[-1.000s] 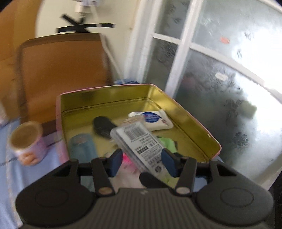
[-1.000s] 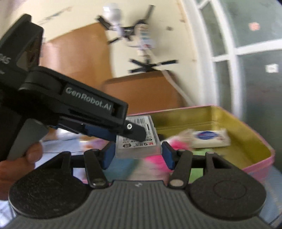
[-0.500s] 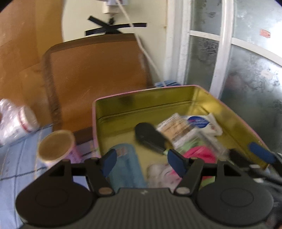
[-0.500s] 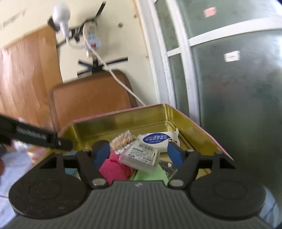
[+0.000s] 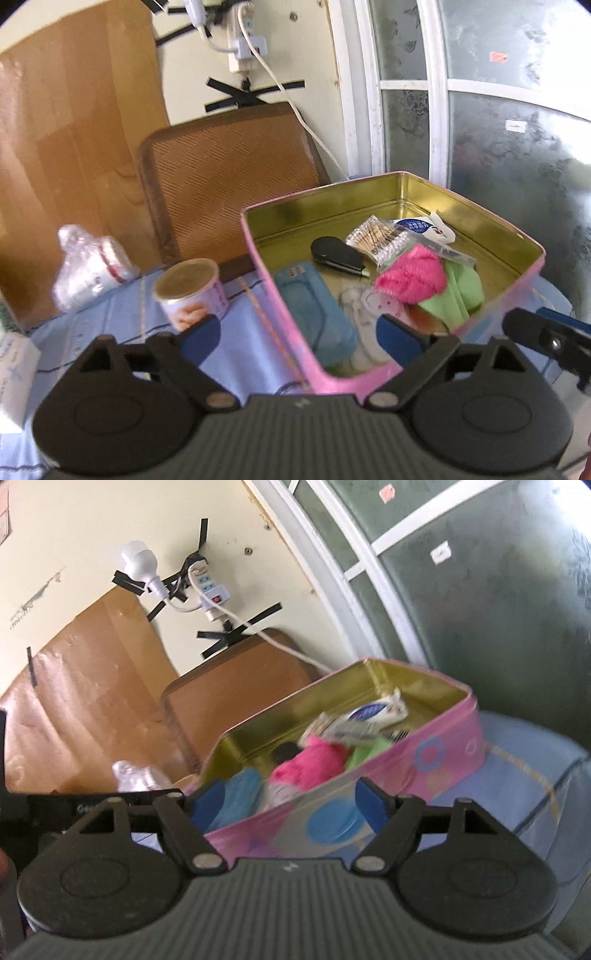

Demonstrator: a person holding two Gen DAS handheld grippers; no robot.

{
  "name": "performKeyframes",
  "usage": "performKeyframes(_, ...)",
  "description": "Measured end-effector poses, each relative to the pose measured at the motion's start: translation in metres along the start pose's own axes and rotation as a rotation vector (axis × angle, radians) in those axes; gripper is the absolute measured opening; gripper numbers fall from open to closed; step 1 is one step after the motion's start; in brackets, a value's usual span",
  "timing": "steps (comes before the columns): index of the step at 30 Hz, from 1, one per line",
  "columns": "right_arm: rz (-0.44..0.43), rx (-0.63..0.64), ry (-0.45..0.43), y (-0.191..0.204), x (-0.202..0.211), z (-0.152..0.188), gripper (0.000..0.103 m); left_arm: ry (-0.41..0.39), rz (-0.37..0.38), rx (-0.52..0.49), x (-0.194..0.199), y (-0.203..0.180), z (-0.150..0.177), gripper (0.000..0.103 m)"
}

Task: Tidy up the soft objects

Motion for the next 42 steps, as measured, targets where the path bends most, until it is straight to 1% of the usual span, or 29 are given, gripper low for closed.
performKeyframes(1,-0.008,-0.003,0.009,0.004,0.001,0.001,0.081,-0.003,-0.005,-0.001,0.006,0.001,0.003,0.097)
performKeyframes(3,-0.011,-0.001,0.019,0.012,0.006,0.006,0.083,-0.007,-0.01,0.007,0.017,0.005,0.011,0.102)
performKeyframes(7,-0.017,-0.016,0.043,0.023,0.013,0.013,0.086,-0.002,-0.026,0.014,0.036,0.011,0.026,0.103)
performKeyframes(9,-0.019,-0.021,0.046,0.03,0.018,0.015,0.092,0.005,-0.031,0.015,0.043,0.014,0.034,0.103)
performKeyframes(13,-0.025,-0.006,0.042,0.046,0.026,0.018,0.097,0.005,-0.042,0.035,0.058,0.022,0.047,0.103)
performKeyframes(15,-0.031,0.012,0.03,0.054,0.029,0.019,0.103,0.003,-0.041,0.045,0.065,0.025,0.053,0.103)
performKeyframes(19,-0.014,0.039,-0.019,0.069,0.036,0.019,0.103,-0.003,-0.041,0.069,0.077,0.032,0.062,0.103)
performKeyframes(21,0.016,0.054,-0.044,0.075,0.037,0.02,0.103,-0.009,-0.051,0.07,0.082,0.035,0.066,0.103)
performKeyframes(23,0.028,0.069,-0.05,0.079,0.038,0.022,0.103,-0.021,-0.068,0.063,0.086,0.038,0.069,0.103)
performKeyframes(26,0.033,0.083,-0.053,0.087,0.038,0.028,0.103,-0.028,-0.077,0.055,0.091,0.04,0.074,0.103)
performKeyframes(33,0.038,0.108,-0.062,0.095,0.036,0.034,0.103,-0.004,-0.062,0.077,0.093,0.045,0.084,0.103)
performKeyframes(38,0.052,0.094,-0.049,0.092,0.034,0.034,0.103,0.001,-0.097,0.063,0.094,0.047,0.087,0.103)
performKeyframes(42,0.058,0.077,-0.038,0.089,0.033,0.036,0.103,0.006,-0.095,0.056,0.094,0.045,0.088,0.103)
Point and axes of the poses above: each gripper's, at about its wrist camera, not at the fingertips, and x roughly against the way its jaws point, y to its left, z to its underside, the point moved 8 cm from there along -x, roughly the way its jaws point, and after that the axes turned 5 degrees about z, right-handed, at the moved point
